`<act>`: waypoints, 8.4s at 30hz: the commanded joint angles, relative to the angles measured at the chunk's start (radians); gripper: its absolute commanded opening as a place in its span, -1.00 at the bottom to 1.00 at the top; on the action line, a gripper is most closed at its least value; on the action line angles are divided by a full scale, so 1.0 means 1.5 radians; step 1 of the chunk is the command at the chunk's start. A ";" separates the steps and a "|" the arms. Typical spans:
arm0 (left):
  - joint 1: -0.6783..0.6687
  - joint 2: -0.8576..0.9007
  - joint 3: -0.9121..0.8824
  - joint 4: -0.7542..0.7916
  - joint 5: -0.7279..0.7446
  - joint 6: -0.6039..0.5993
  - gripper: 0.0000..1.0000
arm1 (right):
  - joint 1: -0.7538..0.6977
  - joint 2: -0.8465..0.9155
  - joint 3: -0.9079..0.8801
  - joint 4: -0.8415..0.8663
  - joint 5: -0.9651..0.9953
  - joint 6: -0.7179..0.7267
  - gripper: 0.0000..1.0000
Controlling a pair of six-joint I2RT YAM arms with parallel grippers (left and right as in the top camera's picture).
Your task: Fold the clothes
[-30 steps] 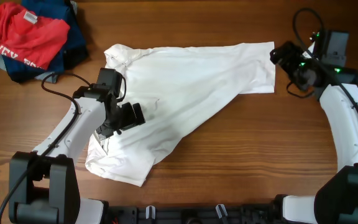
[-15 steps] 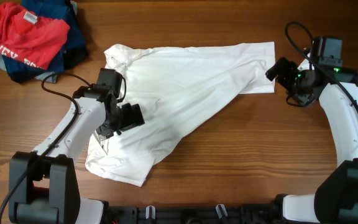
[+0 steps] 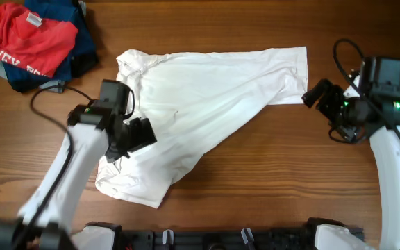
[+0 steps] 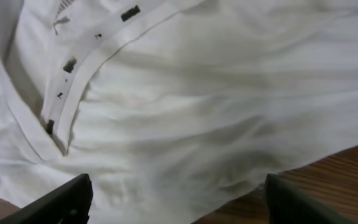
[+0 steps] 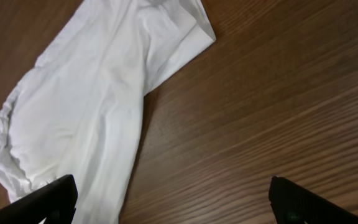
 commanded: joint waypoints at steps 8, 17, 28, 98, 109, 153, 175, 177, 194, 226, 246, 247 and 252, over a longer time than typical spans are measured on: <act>-0.084 -0.183 -0.072 -0.160 0.126 -0.034 0.75 | 0.001 -0.001 -0.021 -0.010 0.011 -0.017 0.99; -0.305 -0.099 -0.156 -0.032 0.114 -0.197 0.72 | 0.001 -0.001 -0.021 0.002 0.013 -0.037 0.99; -0.328 0.126 -0.156 0.059 -0.026 -0.228 0.72 | 0.001 0.000 -0.021 0.037 0.014 -0.054 0.99; -0.324 0.131 -0.156 0.128 -0.053 -0.267 0.52 | 0.039 0.423 -0.018 0.431 -0.051 0.068 0.85; -0.324 0.131 -0.156 0.128 -0.053 -0.267 0.53 | 0.039 0.427 -0.018 0.475 -0.051 0.069 0.70; -0.324 0.131 -0.156 0.136 -0.056 -0.267 0.57 | 0.008 0.423 0.023 0.529 -0.032 0.053 0.08; -0.324 0.131 -0.156 0.136 -0.056 -0.267 0.61 | 0.060 0.530 0.023 0.636 -0.073 0.051 -0.15; -0.324 0.131 -0.156 0.136 -0.056 -0.267 0.61 | 0.060 0.532 0.023 0.632 -0.047 0.048 -0.29; -0.324 0.058 -0.113 0.058 -0.055 -0.259 -0.92 | 0.042 0.323 0.062 0.450 -0.001 0.054 -0.91; -0.361 -0.255 0.497 -0.311 -0.166 -0.169 -0.92 | 0.042 -0.176 0.367 -0.145 0.009 -0.025 -0.91; -0.017 0.306 0.885 -0.026 -0.242 0.128 -0.92 | 0.035 0.138 0.520 0.151 -0.066 -0.083 -0.91; -0.009 0.305 0.947 -0.047 -0.239 0.128 -0.92 | 0.031 0.138 0.564 0.136 -0.054 -0.088 -0.91; 0.012 0.289 1.198 -0.161 -0.202 0.150 -0.92 | 0.020 0.139 0.674 0.054 -0.011 -0.107 -0.91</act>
